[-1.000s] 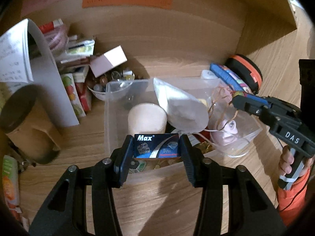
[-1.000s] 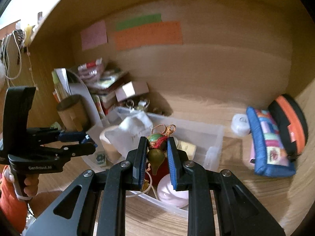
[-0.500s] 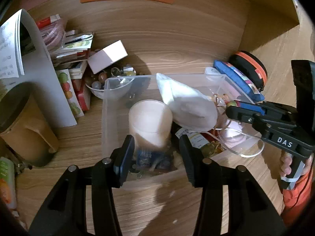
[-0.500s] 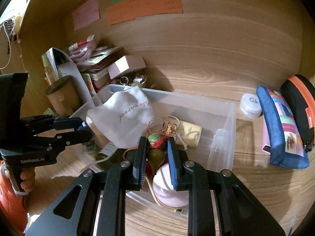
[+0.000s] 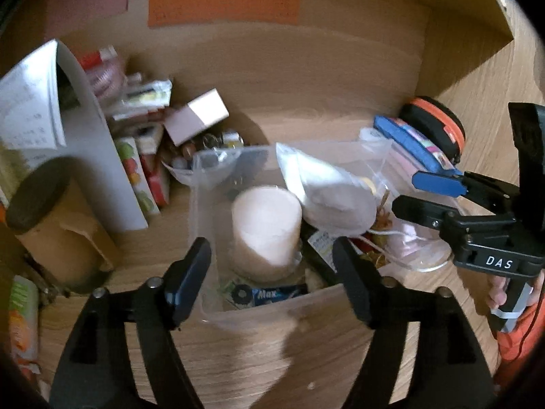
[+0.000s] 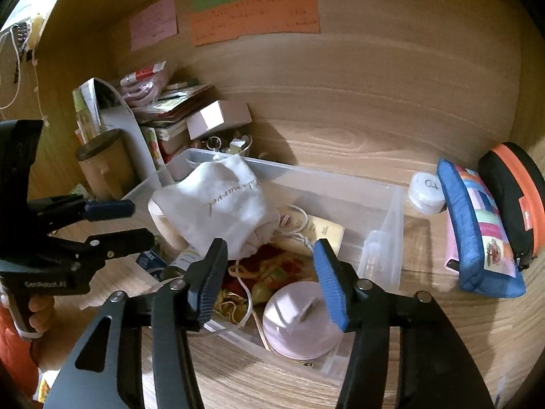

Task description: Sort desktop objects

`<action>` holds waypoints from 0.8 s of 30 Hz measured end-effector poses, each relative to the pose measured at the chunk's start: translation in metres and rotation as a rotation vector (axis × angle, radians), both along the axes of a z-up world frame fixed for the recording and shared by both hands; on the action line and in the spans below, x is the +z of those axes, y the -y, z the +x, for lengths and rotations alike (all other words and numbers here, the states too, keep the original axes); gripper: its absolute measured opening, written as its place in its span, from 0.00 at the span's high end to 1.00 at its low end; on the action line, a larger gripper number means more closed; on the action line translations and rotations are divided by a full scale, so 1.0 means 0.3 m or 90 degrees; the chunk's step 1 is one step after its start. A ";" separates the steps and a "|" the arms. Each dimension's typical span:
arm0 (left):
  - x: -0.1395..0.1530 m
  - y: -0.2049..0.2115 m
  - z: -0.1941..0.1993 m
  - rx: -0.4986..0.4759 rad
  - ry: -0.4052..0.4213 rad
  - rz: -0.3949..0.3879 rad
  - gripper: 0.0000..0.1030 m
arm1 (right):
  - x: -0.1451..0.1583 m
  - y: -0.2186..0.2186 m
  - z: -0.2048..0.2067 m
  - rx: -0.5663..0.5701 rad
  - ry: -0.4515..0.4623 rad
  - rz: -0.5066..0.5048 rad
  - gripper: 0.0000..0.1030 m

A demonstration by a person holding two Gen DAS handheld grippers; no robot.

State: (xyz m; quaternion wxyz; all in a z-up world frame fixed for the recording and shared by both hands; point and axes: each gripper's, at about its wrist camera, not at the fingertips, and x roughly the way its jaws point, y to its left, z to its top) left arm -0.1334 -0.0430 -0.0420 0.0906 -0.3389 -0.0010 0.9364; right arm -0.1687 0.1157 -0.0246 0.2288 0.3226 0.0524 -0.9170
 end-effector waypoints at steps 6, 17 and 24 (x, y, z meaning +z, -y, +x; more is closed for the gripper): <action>0.029 0.014 0.010 0.028 -0.009 0.006 0.16 | 0.025 0.000 0.021 0.002 -0.019 -0.007 0.43; 0.124 0.027 0.133 0.120 -0.052 -0.064 0.06 | 0.102 -0.001 0.106 -0.010 -0.033 -0.003 0.16; 0.193 0.009 0.247 0.128 -0.088 -0.058 0.03 | 0.185 -0.009 0.244 -0.014 -0.092 -0.007 0.13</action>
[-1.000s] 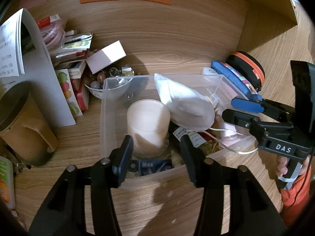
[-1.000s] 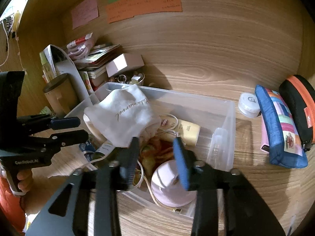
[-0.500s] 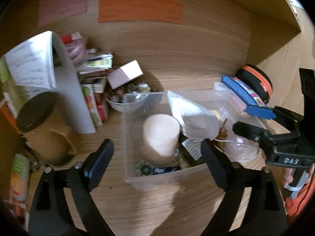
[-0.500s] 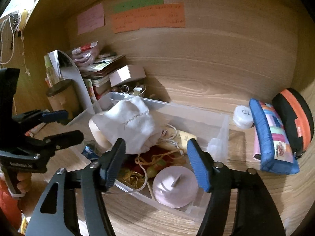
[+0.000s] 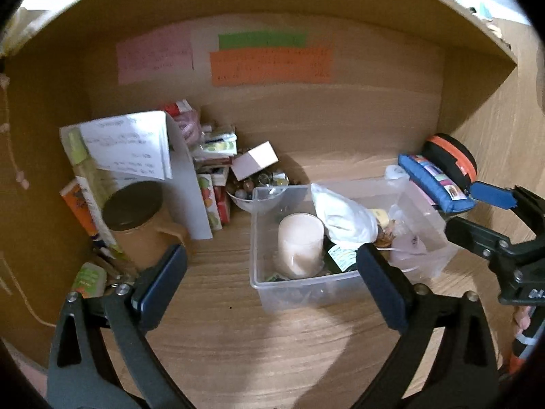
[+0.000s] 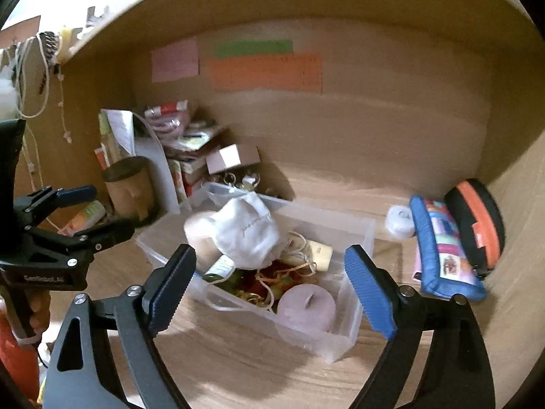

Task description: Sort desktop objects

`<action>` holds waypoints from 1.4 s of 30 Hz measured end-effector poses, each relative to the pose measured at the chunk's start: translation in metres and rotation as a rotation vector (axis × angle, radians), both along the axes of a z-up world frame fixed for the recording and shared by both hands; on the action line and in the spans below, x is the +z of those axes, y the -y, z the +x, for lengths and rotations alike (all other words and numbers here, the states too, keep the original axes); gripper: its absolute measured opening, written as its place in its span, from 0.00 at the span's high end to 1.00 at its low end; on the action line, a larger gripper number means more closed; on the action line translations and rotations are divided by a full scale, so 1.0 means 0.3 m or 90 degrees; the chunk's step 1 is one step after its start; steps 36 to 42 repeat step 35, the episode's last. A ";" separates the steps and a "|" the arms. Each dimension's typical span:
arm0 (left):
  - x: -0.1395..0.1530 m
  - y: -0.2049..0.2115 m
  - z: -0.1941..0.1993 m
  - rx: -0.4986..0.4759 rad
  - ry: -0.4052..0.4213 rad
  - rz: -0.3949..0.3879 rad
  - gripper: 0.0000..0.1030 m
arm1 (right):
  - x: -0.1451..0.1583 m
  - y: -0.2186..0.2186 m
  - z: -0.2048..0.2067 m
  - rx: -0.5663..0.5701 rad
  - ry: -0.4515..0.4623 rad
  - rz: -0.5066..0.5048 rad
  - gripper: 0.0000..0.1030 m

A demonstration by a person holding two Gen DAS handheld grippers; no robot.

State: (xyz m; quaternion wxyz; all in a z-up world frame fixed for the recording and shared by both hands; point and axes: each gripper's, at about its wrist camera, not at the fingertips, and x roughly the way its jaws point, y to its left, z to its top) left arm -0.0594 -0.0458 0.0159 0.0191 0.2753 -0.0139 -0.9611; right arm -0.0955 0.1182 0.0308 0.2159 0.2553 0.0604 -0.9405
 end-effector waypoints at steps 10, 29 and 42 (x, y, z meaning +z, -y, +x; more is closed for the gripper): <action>0.060 -0.066 0.148 -0.012 -0.042 0.011 0.01 | 0.047 -0.023 0.194 -0.068 -0.085 0.012 0.00; 0.029 -0.127 0.242 0.009 -0.042 0.034 0.01 | -0.001 -0.106 0.260 -0.086 -0.041 -0.037 0.00; 0.014 -0.136 0.231 0.003 -0.037 0.031 0.00 | -0.010 -0.095 0.258 -0.084 -0.036 -0.033 0.00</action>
